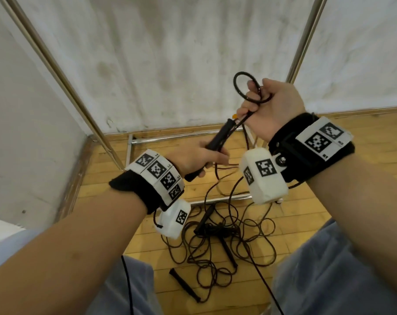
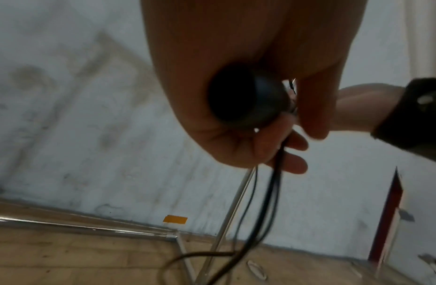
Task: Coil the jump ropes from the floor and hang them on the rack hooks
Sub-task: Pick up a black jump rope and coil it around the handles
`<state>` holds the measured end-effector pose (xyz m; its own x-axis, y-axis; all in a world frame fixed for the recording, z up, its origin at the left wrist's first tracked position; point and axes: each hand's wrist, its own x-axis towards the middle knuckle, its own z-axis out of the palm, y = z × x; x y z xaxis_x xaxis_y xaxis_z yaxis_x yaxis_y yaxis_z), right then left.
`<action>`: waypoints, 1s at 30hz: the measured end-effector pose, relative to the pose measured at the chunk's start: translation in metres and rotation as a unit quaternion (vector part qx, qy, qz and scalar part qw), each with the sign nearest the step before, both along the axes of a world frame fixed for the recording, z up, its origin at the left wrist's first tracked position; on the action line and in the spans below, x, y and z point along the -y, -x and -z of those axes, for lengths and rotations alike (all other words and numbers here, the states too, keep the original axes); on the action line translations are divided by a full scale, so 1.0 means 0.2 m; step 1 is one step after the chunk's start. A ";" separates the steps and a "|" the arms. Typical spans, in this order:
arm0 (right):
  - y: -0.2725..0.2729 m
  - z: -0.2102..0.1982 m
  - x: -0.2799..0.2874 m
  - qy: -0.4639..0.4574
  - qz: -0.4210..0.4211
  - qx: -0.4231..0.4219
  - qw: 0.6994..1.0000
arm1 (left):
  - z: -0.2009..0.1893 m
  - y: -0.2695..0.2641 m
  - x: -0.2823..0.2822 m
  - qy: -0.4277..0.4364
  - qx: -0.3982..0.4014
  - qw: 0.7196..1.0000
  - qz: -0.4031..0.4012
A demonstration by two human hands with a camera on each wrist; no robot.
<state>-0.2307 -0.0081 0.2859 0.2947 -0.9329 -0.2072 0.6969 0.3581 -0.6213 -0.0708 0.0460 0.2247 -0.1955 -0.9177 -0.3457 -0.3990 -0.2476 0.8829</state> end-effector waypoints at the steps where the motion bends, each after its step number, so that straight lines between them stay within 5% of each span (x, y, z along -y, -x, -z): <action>1: 0.02 -0.01 0.02 0.000 0.019 0.007 1.000 | 0.01 0.01 0.00 -0.003 0.070 0.997 0.015; 3: 0.07 -0.02 0.07 -0.004 0.060 0.009 0.998 | 0.03 0.01 -0.01 0.012 0.171 0.985 0.037; 5: 0.12 -0.03 0.10 -0.015 0.088 -0.026 0.996 | 0.05 0.00 -0.01 0.041 0.177 0.983 0.022; 10: 0.10 0.05 0.06 -0.040 0.057 -0.193 0.979 | -0.02 -0.07 0.04 0.117 0.004 0.983 -0.143; 15: -0.01 0.17 -0.06 -0.006 -0.182 -0.282 0.942 | -0.13 -0.10 0.08 0.123 -0.179 0.943 -0.252; 20: -0.16 0.33 -0.16 0.188 -0.308 -0.519 0.775 | -0.21 -0.13 0.09 0.118 -0.293 0.913 -0.258; 23: -0.18 0.40 -0.21 0.271 -0.359 -0.643 0.620 | -0.22 -0.18 0.09 0.149 -0.293 0.900 -0.286; 24: -0.17 0.41 -0.21 0.254 -0.381 -0.644 0.613 | -0.22 -0.20 0.09 0.160 -0.285 0.896 -0.299; 26: -0.17 0.40 -0.20 0.201 -0.378 -0.600 0.676 | -0.19 -0.24 0.09 0.173 -0.259 0.893 -0.324; 30: -0.14 0.26 -0.13 0.119 -0.165 -0.430 0.879 | -0.12 -0.23 0.08 0.138 -0.157 0.942 -0.264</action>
